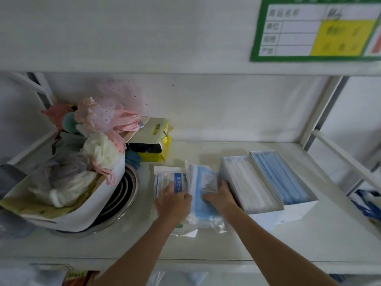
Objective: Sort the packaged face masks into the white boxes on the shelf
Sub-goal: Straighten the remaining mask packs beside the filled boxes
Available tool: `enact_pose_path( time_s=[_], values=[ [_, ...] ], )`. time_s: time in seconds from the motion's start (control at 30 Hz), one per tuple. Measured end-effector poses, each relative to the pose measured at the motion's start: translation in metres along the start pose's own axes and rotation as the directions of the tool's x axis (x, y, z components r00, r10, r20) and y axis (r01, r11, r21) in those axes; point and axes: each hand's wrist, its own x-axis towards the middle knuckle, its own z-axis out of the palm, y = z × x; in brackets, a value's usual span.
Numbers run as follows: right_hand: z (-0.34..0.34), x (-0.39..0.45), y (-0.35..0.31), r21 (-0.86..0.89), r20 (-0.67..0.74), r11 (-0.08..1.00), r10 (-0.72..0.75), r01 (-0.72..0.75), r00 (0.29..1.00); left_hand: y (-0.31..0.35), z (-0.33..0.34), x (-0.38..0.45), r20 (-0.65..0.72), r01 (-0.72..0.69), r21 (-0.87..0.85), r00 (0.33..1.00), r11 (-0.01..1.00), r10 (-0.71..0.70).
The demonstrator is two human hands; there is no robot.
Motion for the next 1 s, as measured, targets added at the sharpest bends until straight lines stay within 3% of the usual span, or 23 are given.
enact_pose_path(
  time_s=[0.1, 0.27, 0.37, 0.47, 0.6, 0.67, 0.73, 0.83, 0.87, 0.93, 1.0],
  values=[
    [-0.015, 0.005, 0.006, 0.110, 0.024, 0.994, -0.003, 0.001, 1.000, -0.017, 0.000, 0.007, -0.023, 0.129, -0.146, 0.991, 0.981, -0.133],
    [-0.039, 0.009, 0.013, 0.130, 0.081, 0.992, -0.003, -0.007, 0.997, -0.012, -0.002, 0.016, -0.057, 0.252, -0.216, 0.961, 0.943, -0.270],
    [-0.047, 0.013, 0.017, 0.083, 0.029, 0.996, 0.021, -0.023, 0.999, 0.010, 0.001, 0.023, -0.065, 0.128, -0.216, 0.987, 0.968, -0.145],
    [-0.055, 0.022, 0.023, 0.037, -0.046, 0.999, 0.026, -0.024, 0.999, 0.038, 0.019, 0.018, 0.034, 0.094, -0.213, 0.996, 0.972, -0.088],
    [-0.072, 0.032, 0.038, 0.259, -0.258, 0.965, 0.104, -0.035, 0.960, 0.044, 0.039, 0.012, -0.026, -0.035, -0.141, 0.999, 0.989, 0.031],
    [-0.078, 0.034, 0.044, 0.266, -0.272, 0.964, 0.098, -0.024, 0.957, 0.040, 0.039, 0.012, -0.084, -0.067, -0.130, 0.995, 0.989, 0.056],
    [-0.077, 0.031, 0.047, 0.114, -0.230, 0.992, 0.082, -0.057, 0.970, 0.036, 0.035, 0.011, -0.176, -0.042, -0.140, 0.984, 0.989, 0.017],
    [-0.070, 0.029, 0.054, -0.341, -0.245, 0.939, -0.044, -0.043, 0.969, 0.028, 0.029, 0.009, -0.250, 0.032, -0.181, 0.965, 0.983, -0.078],
    [-0.066, 0.028, 0.056, -0.482, -0.218, 0.875, -0.178, 0.053, 0.960, 0.026, 0.029, 0.007, -0.246, 0.057, -0.206, 0.963, 0.977, -0.108],
    [-0.056, 0.025, 0.057, -0.718, -0.005, 0.622, -0.453, 0.312, 0.892, 0.022, 0.029, 0.005, -0.261, 0.086, -0.211, 0.955, 0.974, -0.141],
    [-0.044, 0.024, 0.057, -0.752, 0.166, 0.498, -0.490, 0.431, 0.856, 0.018, 0.028, 0.005, -0.303, 0.115, -0.170, 0.939, 0.979, -0.163]
  ],
)
